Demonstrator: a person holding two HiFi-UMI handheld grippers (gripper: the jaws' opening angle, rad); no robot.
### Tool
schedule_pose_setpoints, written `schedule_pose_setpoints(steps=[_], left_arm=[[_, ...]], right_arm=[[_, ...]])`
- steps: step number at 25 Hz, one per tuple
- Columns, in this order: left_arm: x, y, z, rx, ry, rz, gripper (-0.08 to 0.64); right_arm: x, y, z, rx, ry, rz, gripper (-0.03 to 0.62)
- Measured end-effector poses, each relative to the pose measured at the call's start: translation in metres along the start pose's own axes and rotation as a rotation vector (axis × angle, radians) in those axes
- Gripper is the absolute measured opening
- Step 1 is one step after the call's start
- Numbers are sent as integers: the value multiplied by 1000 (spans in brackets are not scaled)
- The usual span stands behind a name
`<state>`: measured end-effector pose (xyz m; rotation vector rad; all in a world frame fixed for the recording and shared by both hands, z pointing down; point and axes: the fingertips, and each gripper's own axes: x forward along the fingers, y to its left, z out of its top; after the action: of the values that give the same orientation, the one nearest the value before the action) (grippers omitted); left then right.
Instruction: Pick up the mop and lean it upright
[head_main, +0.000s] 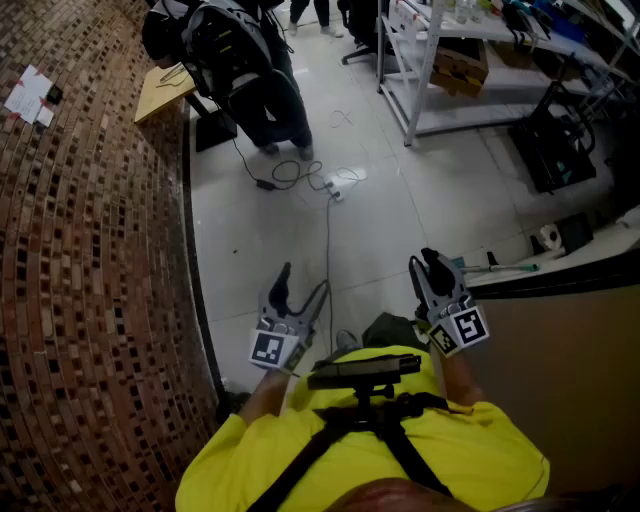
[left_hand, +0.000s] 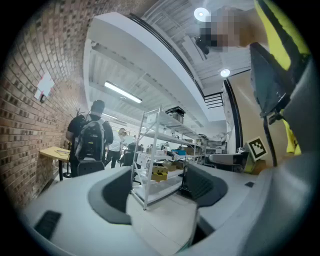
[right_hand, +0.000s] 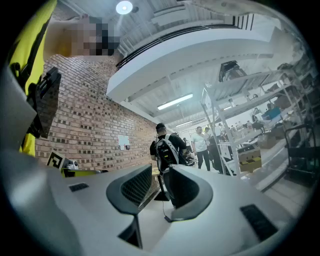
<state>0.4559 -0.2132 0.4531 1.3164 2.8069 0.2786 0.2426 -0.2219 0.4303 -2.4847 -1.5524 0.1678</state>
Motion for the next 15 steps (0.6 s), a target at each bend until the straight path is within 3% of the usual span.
schedule_pose_setpoints(steps=[2, 3, 9, 15], left_arm=[[26, 19, 9, 3, -43, 41, 86], [41, 28, 11, 1, -54, 53, 35], [144, 99, 16, 13, -31, 129, 33], [249, 156, 59, 54, -70, 156, 32]], right_arm=[[27, -20, 1, 3, 5, -14, 79], [41, -31, 1, 6, 6, -19, 78], [143, -105, 10, 4, 5, 12, 78], [245, -186, 53, -35, -21, 28, 78]])
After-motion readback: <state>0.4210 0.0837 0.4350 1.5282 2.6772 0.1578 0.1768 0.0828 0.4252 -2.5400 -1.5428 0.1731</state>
